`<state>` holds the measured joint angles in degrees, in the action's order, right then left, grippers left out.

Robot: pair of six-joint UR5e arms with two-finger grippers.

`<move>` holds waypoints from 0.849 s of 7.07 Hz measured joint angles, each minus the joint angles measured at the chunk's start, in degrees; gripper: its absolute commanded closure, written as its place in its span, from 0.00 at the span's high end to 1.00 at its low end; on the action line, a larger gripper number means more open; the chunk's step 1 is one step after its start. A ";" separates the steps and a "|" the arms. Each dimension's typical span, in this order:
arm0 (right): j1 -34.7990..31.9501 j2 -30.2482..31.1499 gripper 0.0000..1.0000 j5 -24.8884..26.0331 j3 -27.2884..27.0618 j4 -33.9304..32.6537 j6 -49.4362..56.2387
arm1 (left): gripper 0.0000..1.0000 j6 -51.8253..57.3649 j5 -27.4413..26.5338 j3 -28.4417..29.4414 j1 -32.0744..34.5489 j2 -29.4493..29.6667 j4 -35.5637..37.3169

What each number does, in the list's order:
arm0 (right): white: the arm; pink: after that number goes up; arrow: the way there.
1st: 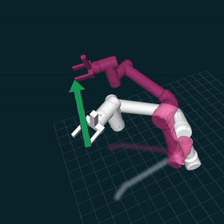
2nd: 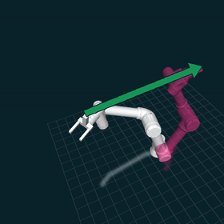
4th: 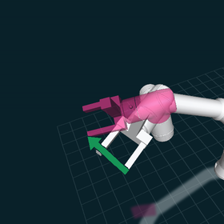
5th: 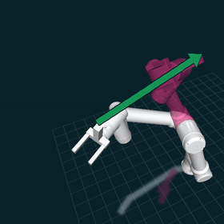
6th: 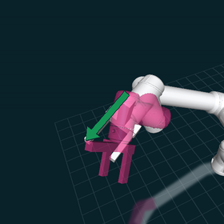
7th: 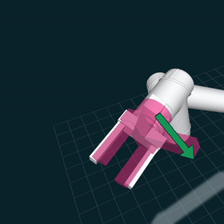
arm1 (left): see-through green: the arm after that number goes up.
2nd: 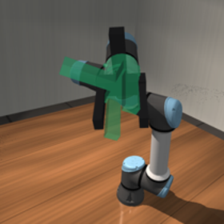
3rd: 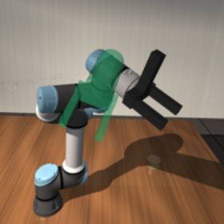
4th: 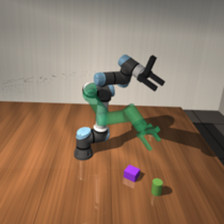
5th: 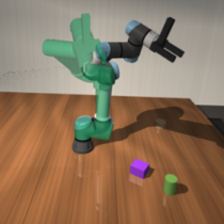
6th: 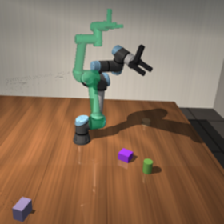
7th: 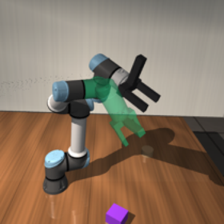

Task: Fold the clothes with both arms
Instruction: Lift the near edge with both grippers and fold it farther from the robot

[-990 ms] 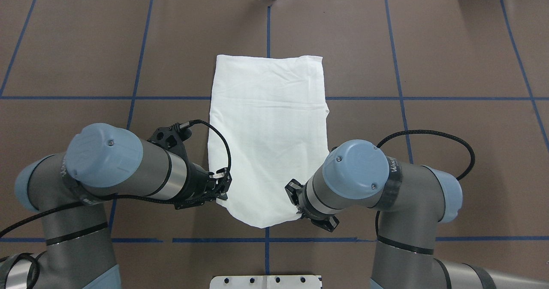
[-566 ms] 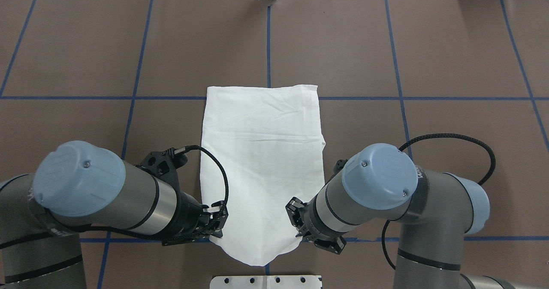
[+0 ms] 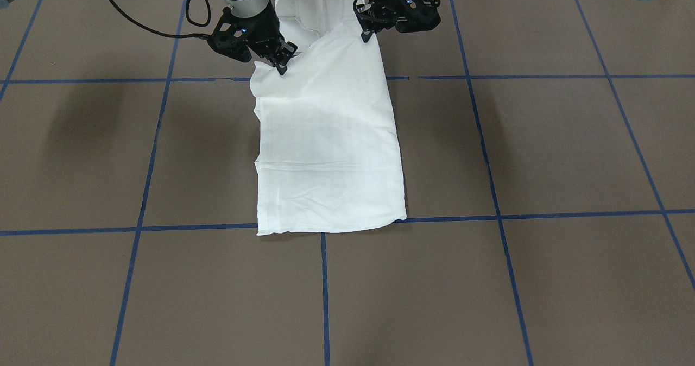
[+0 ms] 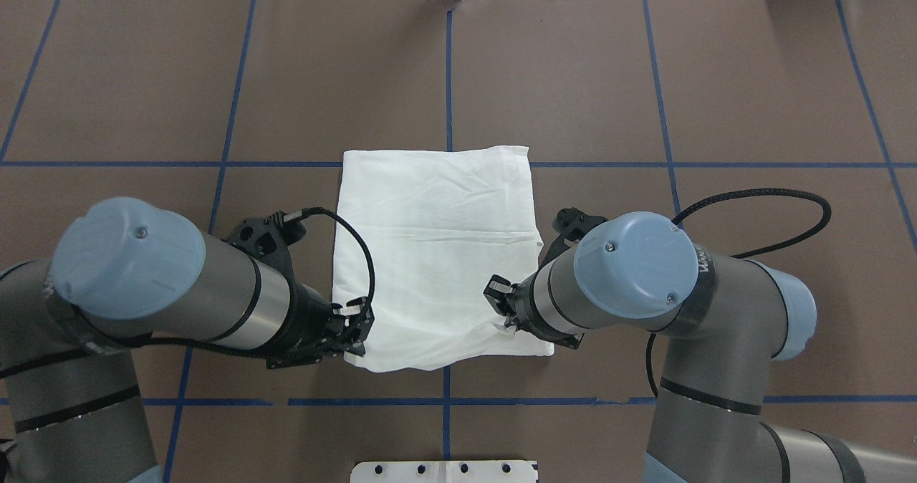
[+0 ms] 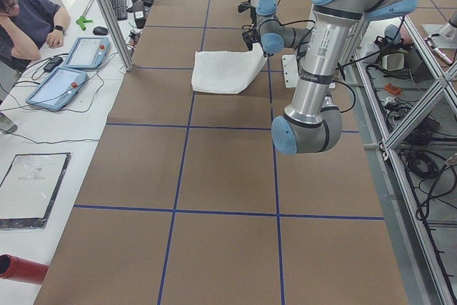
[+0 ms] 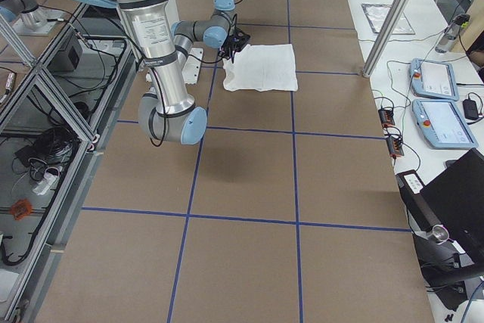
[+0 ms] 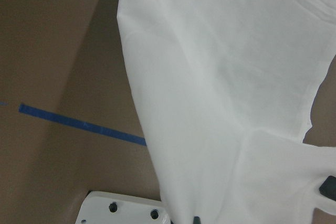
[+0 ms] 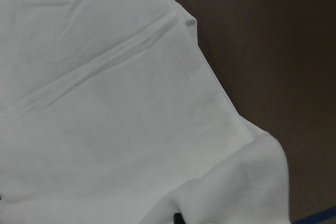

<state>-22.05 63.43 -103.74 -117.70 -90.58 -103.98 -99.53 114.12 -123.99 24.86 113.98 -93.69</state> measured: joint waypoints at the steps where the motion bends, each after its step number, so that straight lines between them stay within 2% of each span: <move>1: -1.87 -0.57 0.00 2.09 0.72 0.11 6.73 | 0.00 1.28 0.13 1.82 3.08 1.27 -0.52; 6: -6.91 -7.37 0.00 4.97 9.84 0.53 19.48 | 0.00 2.04 0.23 15.74 11.54 4.70 -12.24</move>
<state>-28.97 56.06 -98.77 -107.86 -90.05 -84.50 -97.49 114.35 -108.26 36.40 118.68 -105.93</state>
